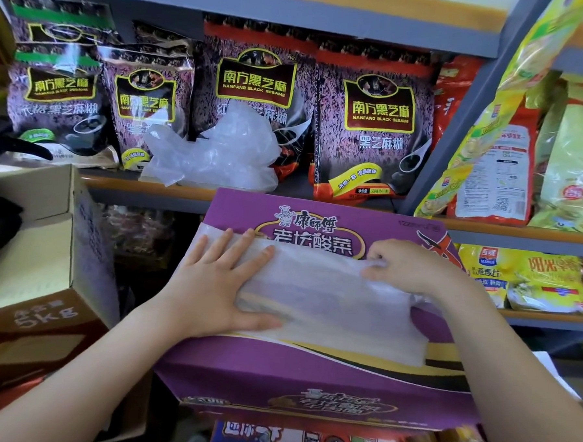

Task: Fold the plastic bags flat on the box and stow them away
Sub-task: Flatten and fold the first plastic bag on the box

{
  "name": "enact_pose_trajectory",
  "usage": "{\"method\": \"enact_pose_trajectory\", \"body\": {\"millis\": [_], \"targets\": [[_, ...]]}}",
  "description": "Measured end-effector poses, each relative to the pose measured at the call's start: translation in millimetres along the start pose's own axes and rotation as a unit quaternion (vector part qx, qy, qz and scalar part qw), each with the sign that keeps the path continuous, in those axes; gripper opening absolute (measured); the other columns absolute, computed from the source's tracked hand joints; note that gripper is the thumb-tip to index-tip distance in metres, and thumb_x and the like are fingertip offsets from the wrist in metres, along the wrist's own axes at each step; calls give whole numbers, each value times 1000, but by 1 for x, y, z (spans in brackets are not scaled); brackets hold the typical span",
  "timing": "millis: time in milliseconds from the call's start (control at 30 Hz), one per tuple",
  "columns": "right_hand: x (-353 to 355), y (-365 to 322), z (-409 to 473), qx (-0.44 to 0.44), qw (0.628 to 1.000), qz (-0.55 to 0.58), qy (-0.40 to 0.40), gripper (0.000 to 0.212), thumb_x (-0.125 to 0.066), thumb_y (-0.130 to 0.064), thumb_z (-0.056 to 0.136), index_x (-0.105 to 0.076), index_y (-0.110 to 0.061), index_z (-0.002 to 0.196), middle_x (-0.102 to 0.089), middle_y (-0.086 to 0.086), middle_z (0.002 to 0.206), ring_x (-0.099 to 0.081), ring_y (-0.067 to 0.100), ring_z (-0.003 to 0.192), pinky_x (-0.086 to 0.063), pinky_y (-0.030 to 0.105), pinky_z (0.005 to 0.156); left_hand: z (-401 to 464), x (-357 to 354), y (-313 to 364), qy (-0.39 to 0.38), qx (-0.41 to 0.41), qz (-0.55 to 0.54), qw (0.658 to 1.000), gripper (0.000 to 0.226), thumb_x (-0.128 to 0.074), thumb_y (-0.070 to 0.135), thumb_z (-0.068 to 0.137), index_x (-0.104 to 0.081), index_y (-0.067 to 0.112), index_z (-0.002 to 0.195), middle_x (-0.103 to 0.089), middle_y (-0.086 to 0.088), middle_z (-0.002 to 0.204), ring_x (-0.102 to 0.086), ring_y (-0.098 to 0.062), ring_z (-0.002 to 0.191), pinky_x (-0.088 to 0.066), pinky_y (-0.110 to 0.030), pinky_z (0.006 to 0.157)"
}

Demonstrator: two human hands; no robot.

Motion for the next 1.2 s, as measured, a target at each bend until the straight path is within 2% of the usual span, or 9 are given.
{"method": "enact_pose_trajectory", "body": {"millis": [133, 200, 267, 367, 500, 700, 833, 1033, 1200], "targets": [[0, 18, -9, -26, 999, 7, 38, 24, -53, -33, 89, -41, -25, 70, -60, 7, 100, -55, 28, 94, -36, 34, 70, 3, 7, 9, 4, -9, -6, 1000, 119, 2, 95, 38, 3, 40, 144, 18, 11, 150, 14, -19, 143, 10, -40, 114], [-1, 15, -13, -27, 997, -26, 61, 14, -46, -33, 92, -47, -22, 84, -59, 8, 101, -54, 29, 96, -36, 34, 71, 13, 24, 35, 78, -44, -46, 995, 100, -13, 73, 59, -38, 18, 138, -8, -4, 156, -2, -26, 144, 5, -37, 114], [1, 5, -17, -19, 991, -92, 96, 24, -40, -33, 96, -49, -13, 105, -59, 10, 108, -54, 31, 101, -35, 35, 73, 21, 35, 68, 134, -89, -95, 982, 83, -15, 55, 70, -52, 4, 125, -32, -15, 148, -20, -32, 140, -7, -39, 115], [1, -2, -24, -5, 980, -131, 153, 28, -36, -28, 98, -46, -9, 116, -57, 13, 119, -53, 34, 110, -39, 39, 83, 31, 13, 106, 78, -125, -80, 986, 93, 0, 65, 69, -22, 16, 145, -16, -7, 155, -11, -21, 143, -4, -34, 116], [-4, 10, -39, 1, 971, -128, 200, 27, -33, -27, 98, -42, -13, 119, -54, 11, 121, -49, 33, 114, -37, 42, 92, 33, -8, 104, 27, -95, -13, 995, 120, 6, 89, 47, 2, 23, 147, 6, 6, 156, 7, -11, 143, 5, -36, 115], [5, 79, -56, -76, 966, -145, 198, 27, -30, -32, 100, -46, -12, 109, -59, 6, 114, -51, 27, 110, -28, 38, 91, 30, -8, 106, -2, -88, -9, 996, 141, 12, 97, 26, 9, 23, 147, 12, 8, 155, 12, -9, 142, 7, -38, 117], [16, 90, -76, -170, 949, -204, 169, 28, -41, -16, 94, -47, -12, 120, -53, 11, 124, -42, 32, 120, -26, 42, 102, 30, -9, 106, -8, -86, -10, 996, 146, 9, 99, 24, 11, 20, 146, 14, 6, 155, 13, -9, 142, 8, -37, 116], [-1, -29, -72, 28, 963, -115, 242, 47, -33, -29, 98, -34, -5, 138, -35, 14, 145, -29, 28, 136, -21, 39, 111, 30, -9, 105, -11, -72, -7, 997, 153, 9, 99, 19, 7, 14, 147, 11, 2, 156, 11, -10, 142, 7, -35, 116], [-48, -9, -55, -9, 988, -12, 155, 65, -24, -52, 96, -3, -23, 150, 3, 4, 159, 6, 20, 146, 1, 41, 117, 26, -11, 99, -4, -66, 10, 998, 151, 13, 98, 21, 7, 15, 147, 11, 0, 156, 12, -12, 142, 7, -35, 116]]}}
Point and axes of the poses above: each hand's wrist, its own z-axis towards the middle knuckle, its own x-axis out of the back of the hand, y = z × x, the point moved 9 cm from there along z, towards the middle knuckle
